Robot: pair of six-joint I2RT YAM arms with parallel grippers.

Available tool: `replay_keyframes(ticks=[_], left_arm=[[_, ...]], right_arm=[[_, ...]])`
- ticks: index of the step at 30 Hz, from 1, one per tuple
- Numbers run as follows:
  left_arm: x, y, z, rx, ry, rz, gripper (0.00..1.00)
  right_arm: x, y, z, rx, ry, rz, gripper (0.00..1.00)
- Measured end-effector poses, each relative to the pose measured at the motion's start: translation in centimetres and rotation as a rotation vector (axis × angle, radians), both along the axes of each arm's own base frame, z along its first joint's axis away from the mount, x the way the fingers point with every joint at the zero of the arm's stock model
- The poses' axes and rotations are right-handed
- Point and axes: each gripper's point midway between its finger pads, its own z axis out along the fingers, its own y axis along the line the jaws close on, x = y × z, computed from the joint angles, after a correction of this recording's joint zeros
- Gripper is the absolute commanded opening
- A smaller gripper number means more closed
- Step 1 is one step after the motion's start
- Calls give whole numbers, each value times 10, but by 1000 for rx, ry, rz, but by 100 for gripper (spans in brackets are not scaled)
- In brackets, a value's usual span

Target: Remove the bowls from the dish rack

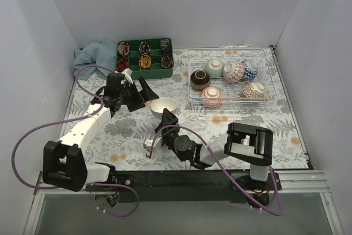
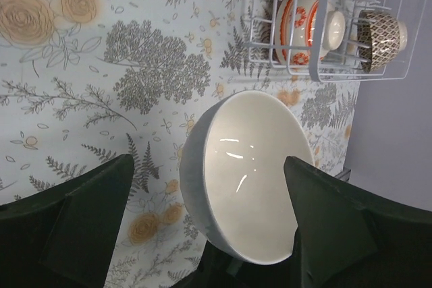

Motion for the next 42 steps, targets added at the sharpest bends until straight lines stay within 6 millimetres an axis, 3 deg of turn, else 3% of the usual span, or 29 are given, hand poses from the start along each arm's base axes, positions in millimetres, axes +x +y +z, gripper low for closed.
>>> replay_keyframes(ticks=[3, 9, 14, 16, 17, 18, 20, 21, 24, 26, 31, 38, 42], left_arm=[[-7, -4, -20, -5, 94, -21, 83], [-22, -10, -35, -14, 187, -65, 63], [-34, -16, -39, -15, 226, -108, 32], [-36, -14, -41, 2, 231, -106, 15], [-36, -12, -42, 8, 237, -97, 0], [-37, -10, -45, 22, 248, -84, 0], [-42, -1, -54, 82, 269, -67, 0], [-43, 2, -57, 107, 270, -64, 0], [-43, 5, -56, 128, 258, -53, 0], [-43, 6, -53, 136, 247, -40, 0], [-38, 11, -44, 179, 217, -17, 0], [7, 31, -11, 245, 58, 124, 0], [19, 42, -8, 288, 14, 181, 0]], right_arm=[[-1, 2, -4, -17, -3, 3, 10], [-6, 10, -4, -25, -14, 16, 11], [-12, 16, 0, -15, -19, 30, 12], [-11, 14, 1, -12, -25, 17, 15], [-11, 14, 2, -21, -32, 17, 20], [-12, 14, 2, -44, -47, 20, 32], [-14, 17, 1, -88, -71, 29, 46], [-15, 17, -1, -105, -75, 31, 60], [-16, 18, -1, -101, -73, 31, 77], [-17, 19, 1, -92, -74, 29, 83], [-20, 17, 7, -34, -61, 6, 88], [-37, 6, 6, 87, 26, -15, 91], [-45, 0, 14, 211, 149, -15, 91]])
